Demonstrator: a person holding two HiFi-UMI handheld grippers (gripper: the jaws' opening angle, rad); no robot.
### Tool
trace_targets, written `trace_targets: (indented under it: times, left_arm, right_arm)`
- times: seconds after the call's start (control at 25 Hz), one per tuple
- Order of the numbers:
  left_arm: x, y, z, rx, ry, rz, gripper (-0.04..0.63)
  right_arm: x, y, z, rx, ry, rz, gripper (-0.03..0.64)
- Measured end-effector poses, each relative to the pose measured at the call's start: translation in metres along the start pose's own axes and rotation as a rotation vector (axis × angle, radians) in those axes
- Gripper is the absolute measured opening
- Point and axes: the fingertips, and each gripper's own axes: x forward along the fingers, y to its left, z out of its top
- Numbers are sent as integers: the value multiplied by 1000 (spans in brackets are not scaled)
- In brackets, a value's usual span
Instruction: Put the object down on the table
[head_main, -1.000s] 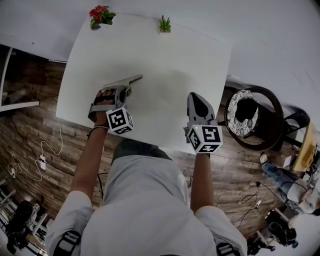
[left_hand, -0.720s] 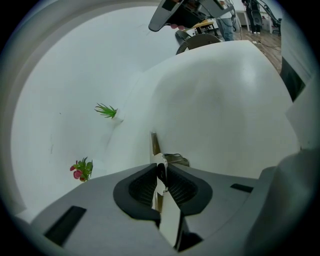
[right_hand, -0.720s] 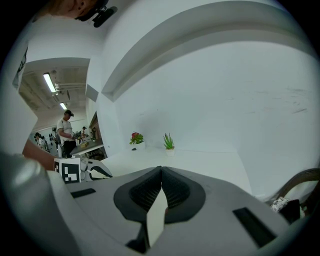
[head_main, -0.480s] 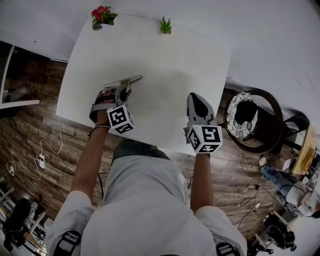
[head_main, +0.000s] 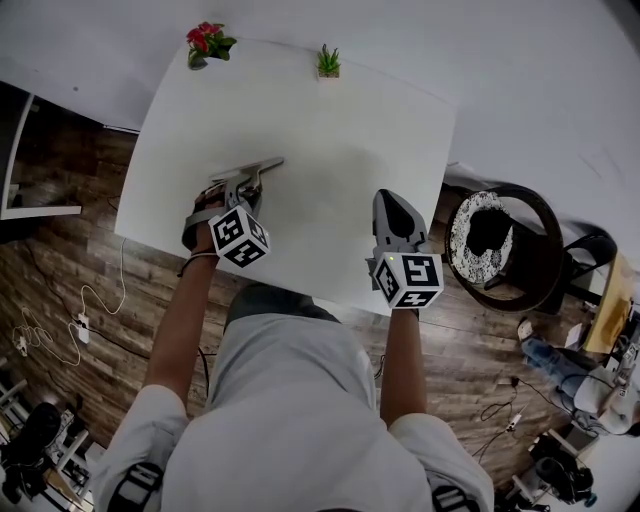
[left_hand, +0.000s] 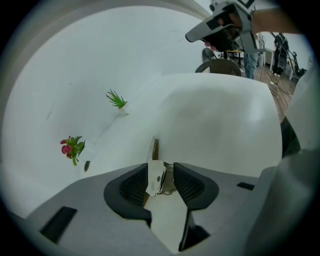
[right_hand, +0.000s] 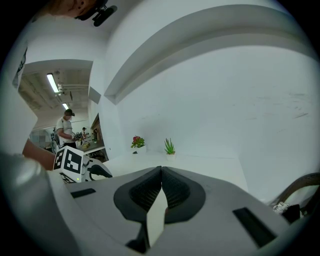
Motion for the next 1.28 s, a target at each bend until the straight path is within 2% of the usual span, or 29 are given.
trace_targets:
  times: [0.24,0.56,0.88,1.04,1.28]
  left_arm:
    - [-15,3,6,-152,-37,-11,166]
    - [-42,15,16,-269,-98,29,155]
    - [-77,25,22,-334,-167,86,151]
    - [-94,29,26,-401,-210,93,141]
    - [-110,33,20,-439,-227,134,117]
  right_arm:
    - [-9,4,6,-7,-19,1,9]
    - [-22,12,16,-19,-50,3,9]
    - [-39,20,28,-33,-86,-3,9]
    - [-44,25,34,-39,-106,0,9]
    - [-51,33,38,-46,-120,6,9]
